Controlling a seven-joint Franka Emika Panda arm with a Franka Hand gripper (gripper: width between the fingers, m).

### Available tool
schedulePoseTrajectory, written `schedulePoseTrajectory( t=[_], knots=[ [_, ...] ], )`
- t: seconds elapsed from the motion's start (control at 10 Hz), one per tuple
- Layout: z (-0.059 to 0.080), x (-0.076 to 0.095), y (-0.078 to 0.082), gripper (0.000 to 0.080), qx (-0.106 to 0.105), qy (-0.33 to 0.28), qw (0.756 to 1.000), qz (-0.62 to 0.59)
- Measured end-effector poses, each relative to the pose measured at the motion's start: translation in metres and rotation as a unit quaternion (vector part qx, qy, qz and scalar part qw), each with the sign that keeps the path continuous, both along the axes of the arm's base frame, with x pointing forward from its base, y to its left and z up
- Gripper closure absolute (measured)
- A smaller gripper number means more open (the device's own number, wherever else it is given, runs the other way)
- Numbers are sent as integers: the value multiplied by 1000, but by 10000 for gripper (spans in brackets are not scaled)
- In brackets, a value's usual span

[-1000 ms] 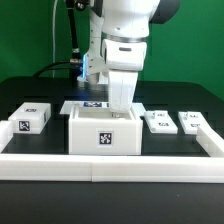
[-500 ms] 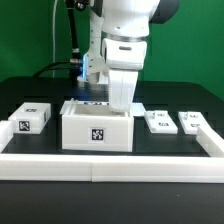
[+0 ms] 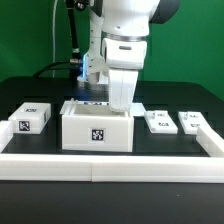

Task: Assemble cabinet

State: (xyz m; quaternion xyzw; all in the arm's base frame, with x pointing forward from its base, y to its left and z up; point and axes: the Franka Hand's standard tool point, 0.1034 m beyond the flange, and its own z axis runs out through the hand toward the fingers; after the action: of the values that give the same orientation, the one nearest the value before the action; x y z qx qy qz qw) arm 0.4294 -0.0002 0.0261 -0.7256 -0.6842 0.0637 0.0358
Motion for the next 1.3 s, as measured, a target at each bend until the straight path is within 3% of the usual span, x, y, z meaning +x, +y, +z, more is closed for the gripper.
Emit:
schedulePoseTrajectory(
  t=[0.5, 0.8, 0.9, 1.3],
  knots=[
    [6, 44, 4, 752, -3, -2, 1000, 12],
    [1, 71, 34, 752, 3, -13, 1000, 10],
    [1, 72, 41, 752, 4, -16, 1000, 13],
    [1, 72, 39, 752, 3, -16, 1000, 11]
  ],
)
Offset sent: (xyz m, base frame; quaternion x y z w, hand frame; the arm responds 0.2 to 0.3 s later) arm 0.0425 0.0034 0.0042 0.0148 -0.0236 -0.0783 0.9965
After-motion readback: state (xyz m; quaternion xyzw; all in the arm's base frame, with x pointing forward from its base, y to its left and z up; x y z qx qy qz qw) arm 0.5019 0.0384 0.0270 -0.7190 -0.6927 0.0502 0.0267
